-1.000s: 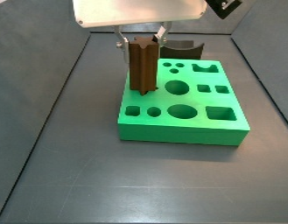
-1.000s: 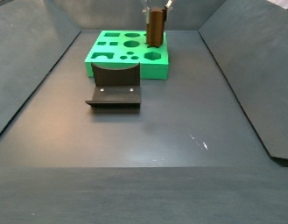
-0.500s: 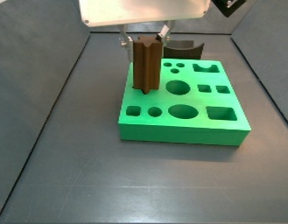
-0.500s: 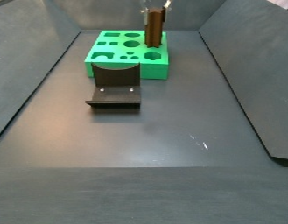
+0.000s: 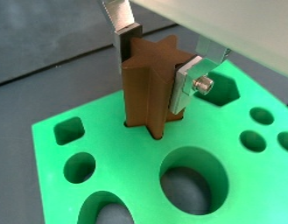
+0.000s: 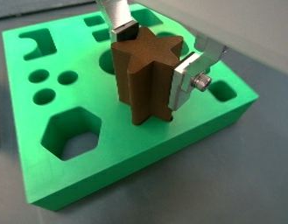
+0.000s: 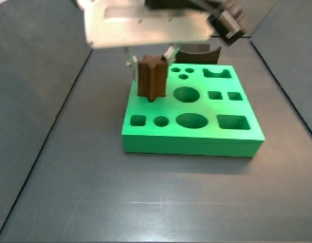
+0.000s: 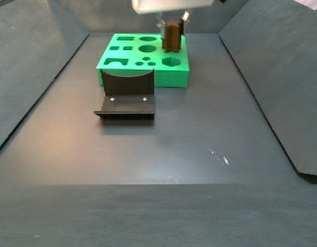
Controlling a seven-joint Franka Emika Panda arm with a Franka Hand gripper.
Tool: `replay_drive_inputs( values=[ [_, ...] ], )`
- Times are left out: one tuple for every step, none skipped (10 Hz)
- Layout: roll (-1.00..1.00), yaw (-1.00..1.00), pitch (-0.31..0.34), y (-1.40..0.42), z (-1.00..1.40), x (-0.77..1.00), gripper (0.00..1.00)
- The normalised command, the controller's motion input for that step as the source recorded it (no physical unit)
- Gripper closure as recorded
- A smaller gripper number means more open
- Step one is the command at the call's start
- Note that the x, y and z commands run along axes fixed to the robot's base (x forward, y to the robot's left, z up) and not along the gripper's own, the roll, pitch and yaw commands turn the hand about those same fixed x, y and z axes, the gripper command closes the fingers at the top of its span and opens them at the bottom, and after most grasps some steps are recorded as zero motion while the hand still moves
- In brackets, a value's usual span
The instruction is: Insert the star object.
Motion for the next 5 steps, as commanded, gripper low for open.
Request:
replay_drive_inputs(
  values=[
    [0.06, -0.09, -0.121, -0.09, -1.00, -0.18, 1.00],
    [0.02, -0.03, -0.129, -0.03, -1.00, 0.00, 1.00],
    [-0.04, 0.00, -0.063, 0.00, -0.21, 0.00, 1.00],
    [-0.10, -0.03, 0.000, 0.11, 0.00, 0.00, 1.00],
    [0.00, 0.00, 0.000, 0.00, 0.00, 0.00, 1.00]
  ],
)
